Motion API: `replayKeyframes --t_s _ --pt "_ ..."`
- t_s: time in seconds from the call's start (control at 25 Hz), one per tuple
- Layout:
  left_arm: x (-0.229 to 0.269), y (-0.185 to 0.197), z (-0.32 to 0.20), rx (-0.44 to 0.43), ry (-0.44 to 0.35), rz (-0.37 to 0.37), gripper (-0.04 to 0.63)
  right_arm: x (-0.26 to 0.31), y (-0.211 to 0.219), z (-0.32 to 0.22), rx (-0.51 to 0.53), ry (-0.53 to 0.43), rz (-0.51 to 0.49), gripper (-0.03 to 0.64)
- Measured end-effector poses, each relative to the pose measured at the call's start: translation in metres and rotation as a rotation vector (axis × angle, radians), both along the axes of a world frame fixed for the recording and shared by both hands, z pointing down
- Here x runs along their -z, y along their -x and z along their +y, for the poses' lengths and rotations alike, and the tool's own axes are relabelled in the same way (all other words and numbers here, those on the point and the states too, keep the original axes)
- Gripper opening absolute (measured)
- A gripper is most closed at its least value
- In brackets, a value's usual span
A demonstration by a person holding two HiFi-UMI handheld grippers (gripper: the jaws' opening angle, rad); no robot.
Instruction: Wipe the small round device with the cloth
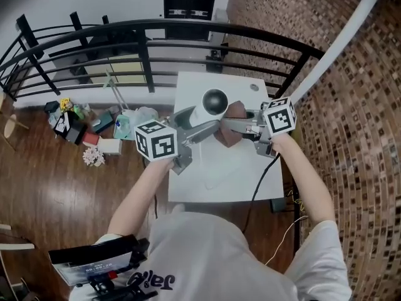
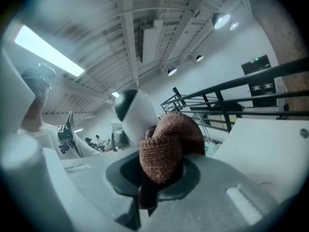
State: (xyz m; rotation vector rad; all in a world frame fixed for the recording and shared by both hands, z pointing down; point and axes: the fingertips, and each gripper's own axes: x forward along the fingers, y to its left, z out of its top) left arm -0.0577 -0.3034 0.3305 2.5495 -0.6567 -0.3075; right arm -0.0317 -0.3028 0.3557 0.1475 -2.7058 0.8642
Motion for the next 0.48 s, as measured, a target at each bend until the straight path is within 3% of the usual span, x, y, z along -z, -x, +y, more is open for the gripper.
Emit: replayKeyframes --t_s 0.16,0.32,0.48 --pt "-0.013 0.009 -0.013 0.084 0.003 -0.087 0.425 0.038 -0.006 0.018 -0.047 -0.148 -0.032 0.025" --pt "-0.03 0.005 -0.018 0.11 -0.019 -0.26 0.425 0.07 0.014 0.052 0.045 -0.324 0.014 0.025" --pt "-0.037 -0.02 0.001 0.023 -0.12 -0.442 0.425 0.081 0.035 0.051 0.11 -0.628 0.205 0.025"
